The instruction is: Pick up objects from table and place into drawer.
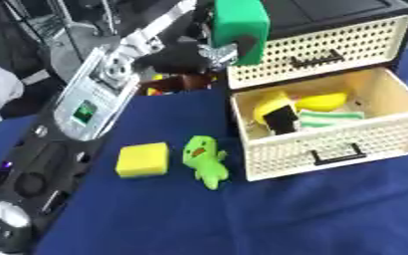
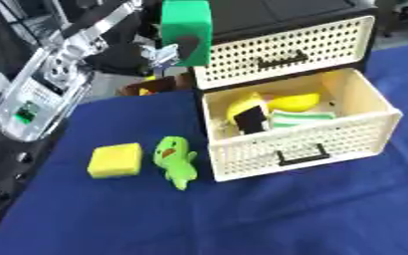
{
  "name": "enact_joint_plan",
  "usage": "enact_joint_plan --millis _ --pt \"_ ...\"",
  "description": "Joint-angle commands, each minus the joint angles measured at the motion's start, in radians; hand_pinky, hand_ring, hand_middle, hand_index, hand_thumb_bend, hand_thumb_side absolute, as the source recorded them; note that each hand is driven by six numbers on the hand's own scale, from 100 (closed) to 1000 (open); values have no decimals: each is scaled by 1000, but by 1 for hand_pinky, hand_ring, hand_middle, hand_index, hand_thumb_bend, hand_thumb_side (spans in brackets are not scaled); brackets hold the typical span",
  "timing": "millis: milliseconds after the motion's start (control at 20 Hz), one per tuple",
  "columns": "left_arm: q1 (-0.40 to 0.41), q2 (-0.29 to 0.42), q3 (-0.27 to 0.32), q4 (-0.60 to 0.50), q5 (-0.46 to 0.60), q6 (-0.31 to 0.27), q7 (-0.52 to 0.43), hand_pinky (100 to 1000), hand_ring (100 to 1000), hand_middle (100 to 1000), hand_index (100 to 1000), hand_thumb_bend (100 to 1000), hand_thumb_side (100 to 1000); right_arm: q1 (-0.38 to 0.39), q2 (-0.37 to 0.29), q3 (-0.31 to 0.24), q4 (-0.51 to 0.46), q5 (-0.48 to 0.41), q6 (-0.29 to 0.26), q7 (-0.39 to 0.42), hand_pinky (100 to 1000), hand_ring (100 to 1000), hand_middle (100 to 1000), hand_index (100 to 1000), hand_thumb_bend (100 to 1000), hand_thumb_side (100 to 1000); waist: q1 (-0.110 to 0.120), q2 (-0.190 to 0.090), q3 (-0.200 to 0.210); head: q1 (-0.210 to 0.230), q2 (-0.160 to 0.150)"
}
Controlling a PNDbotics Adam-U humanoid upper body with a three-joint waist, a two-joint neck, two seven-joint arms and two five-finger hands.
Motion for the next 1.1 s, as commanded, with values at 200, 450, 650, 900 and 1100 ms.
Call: enact_joint_plan --millis 200,450,650,900,1100 --pt "-35 -35 5 104 71 5 10 328 555 494 675 100 512 -41 -6 2 -16 -13 -14 -8 470 546 481 780 100 962 4 -4 -31 7 -22" --pt "-42 -58 1 176 134 1 -44 358 598 539 721 166 604 -61 -3 2 -16 -20 -15 -9 470 546 480 780 100 961 19 7 -58 22 -18" --pt "-46 -59 15 220 167 7 -99 405 646 621 780 211 676 -68 2 3 -16 -26 -16 -7 470 546 479 780 100 961 25 11 -68 30 -16" --pt "-43 -59 36 257 166 -14 -161 439 678 700 898 336 732 -66 6 0 -16 -26 -14 -8 469 544 478 779 100 962 27 14 -68 29 -18" --pt "-38 -58 43 267 142 -34 -182 444 682 712 951 369 730 -63 8 -2 -16 -25 -13 -10 469 544 478 779 100 963 26 16 -65 27 -19"
